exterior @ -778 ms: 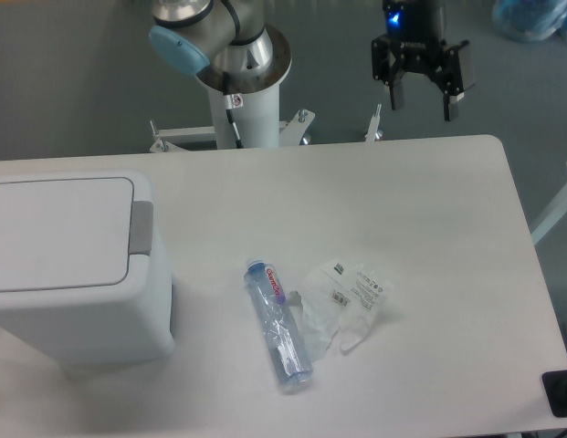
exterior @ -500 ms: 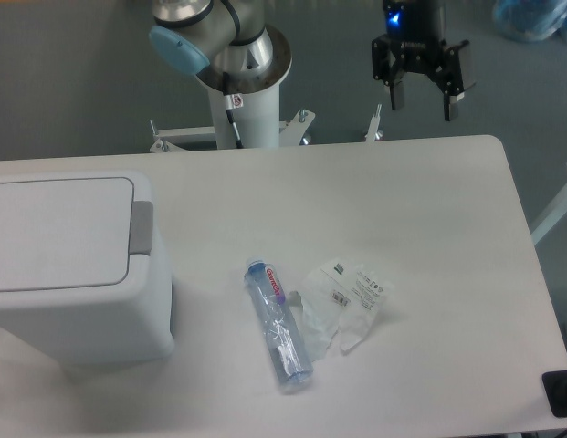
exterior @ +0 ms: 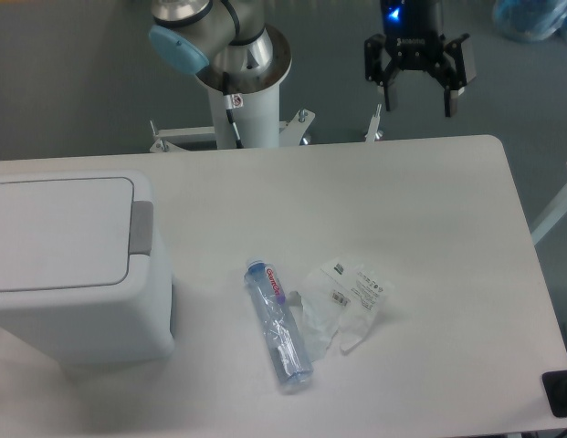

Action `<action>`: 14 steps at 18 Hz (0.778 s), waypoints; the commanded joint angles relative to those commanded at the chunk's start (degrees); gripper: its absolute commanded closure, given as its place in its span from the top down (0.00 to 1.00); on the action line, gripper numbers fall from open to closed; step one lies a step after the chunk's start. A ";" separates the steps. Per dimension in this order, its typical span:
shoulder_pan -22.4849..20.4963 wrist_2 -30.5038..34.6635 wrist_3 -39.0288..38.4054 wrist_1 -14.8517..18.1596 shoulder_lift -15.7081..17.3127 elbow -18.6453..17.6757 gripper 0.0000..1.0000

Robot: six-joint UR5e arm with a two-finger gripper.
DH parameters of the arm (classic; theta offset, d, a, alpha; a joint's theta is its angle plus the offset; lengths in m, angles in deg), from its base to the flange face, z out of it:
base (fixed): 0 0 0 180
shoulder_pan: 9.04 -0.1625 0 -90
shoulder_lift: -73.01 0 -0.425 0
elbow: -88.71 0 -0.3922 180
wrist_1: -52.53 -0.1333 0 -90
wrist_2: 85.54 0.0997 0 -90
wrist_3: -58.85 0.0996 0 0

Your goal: Open the trash can

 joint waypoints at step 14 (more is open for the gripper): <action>16.78 0.00 -35.51 -0.96 -4.66 4.75 1.00</action>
